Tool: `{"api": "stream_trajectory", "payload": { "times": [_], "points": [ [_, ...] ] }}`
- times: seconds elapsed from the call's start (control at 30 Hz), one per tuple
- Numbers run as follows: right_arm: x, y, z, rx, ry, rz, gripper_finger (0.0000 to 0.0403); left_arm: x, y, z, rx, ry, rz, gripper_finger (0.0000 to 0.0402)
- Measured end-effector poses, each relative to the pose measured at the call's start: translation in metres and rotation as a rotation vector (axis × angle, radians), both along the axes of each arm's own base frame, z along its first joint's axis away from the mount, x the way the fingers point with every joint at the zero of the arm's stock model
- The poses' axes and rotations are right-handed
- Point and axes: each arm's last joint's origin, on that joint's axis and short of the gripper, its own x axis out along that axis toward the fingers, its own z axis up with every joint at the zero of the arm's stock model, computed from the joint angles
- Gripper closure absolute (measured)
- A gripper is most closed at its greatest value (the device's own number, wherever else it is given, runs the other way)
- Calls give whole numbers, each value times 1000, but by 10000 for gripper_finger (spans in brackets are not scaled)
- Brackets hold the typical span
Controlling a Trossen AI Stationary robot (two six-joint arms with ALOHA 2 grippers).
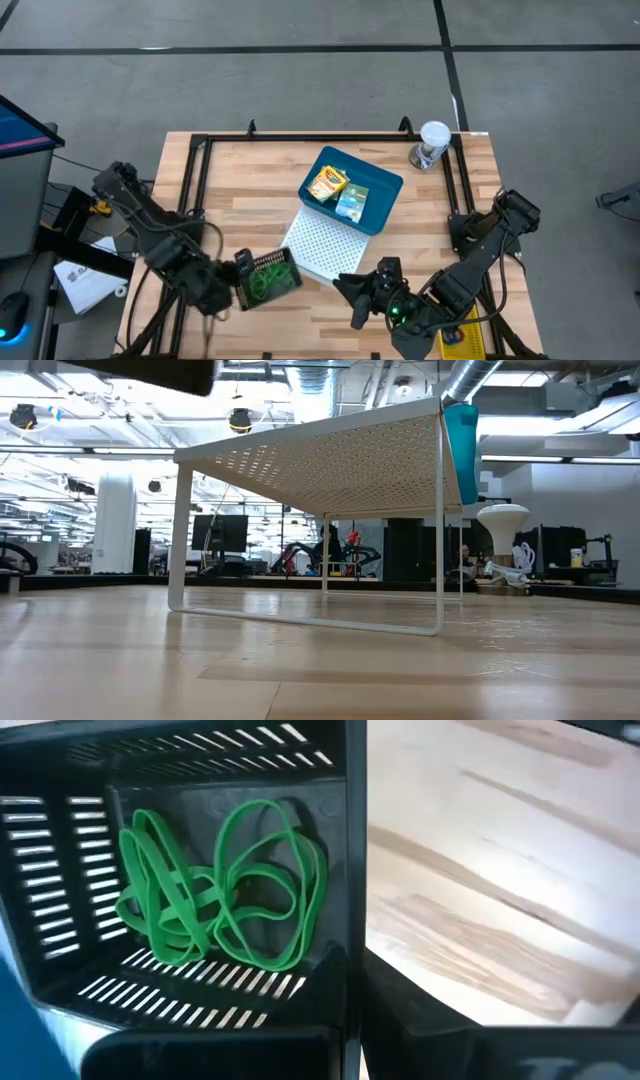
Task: Pick & Place Office Desk Supplies
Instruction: Put the black bin on the shelf
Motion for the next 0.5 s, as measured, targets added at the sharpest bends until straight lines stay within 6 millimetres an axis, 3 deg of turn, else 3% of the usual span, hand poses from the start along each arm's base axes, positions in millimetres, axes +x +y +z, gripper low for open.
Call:
{"api": "stream_trajectory", "payload": {
  "times": [0.2,0.37,0.5],
  "points": [
    [0,0,0,-12,4,5,273,39,2,4,4,50,297,400],
    [0,0,0,-17,8,9,273,67,19,0,38,-11,488,401],
    [-4,2,4,-23,7,26,273,84,34,2,-71,-64,623,401]
  ]
}}
